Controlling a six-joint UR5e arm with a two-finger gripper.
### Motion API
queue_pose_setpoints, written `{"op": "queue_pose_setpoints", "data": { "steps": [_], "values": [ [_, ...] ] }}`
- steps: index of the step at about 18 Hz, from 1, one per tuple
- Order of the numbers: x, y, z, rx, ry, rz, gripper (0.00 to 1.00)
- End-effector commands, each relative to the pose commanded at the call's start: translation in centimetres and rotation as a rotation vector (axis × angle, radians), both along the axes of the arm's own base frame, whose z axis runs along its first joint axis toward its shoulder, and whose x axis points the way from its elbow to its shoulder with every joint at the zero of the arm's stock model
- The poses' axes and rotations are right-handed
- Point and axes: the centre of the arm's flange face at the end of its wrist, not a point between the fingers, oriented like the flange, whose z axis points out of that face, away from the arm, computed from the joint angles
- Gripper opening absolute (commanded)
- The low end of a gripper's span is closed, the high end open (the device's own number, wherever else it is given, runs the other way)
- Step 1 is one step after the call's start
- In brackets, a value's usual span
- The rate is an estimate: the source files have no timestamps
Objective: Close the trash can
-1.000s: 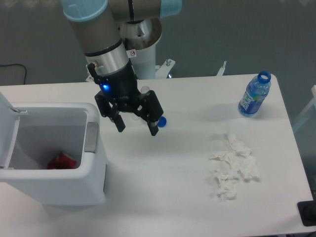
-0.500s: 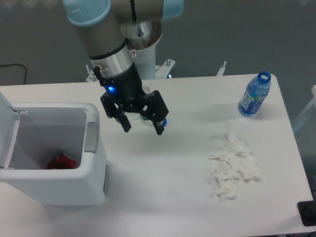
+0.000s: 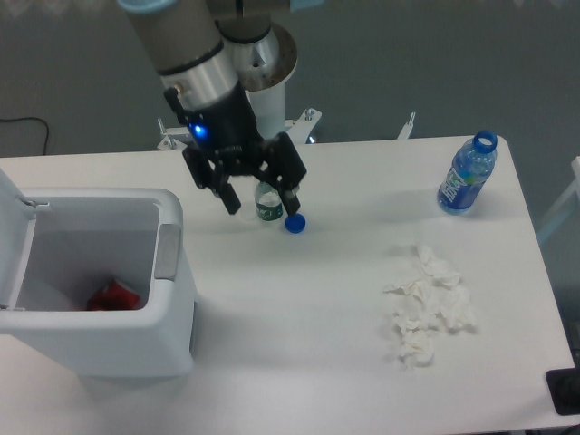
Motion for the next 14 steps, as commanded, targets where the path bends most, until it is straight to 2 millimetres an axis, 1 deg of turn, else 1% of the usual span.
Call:
{"op": "queue_pose_setpoints", "data": {
  "steps": [3, 6, 7, 10, 12, 14],
  "values": [
    [2.9, 0.4, 0.7, 0.009, 0.0, -0.042, 1.0],
    [5.5, -0.3, 2.2, 0.029, 0.001, -0.08, 1.0],
    [6.4, -0.2, 2.4, 0.043, -0.008, -0.099, 1.0],
    [8.4, -0.3, 3.8, 0.113, -0.06, -0.149, 1.0],
    [10.3, -0.2, 4.4, 0.158, -0.106, -0.197, 1.0],
    [12.3, 0.3, 4.7, 0.202, -0.163, -0.206, 1.0]
  ]
}}
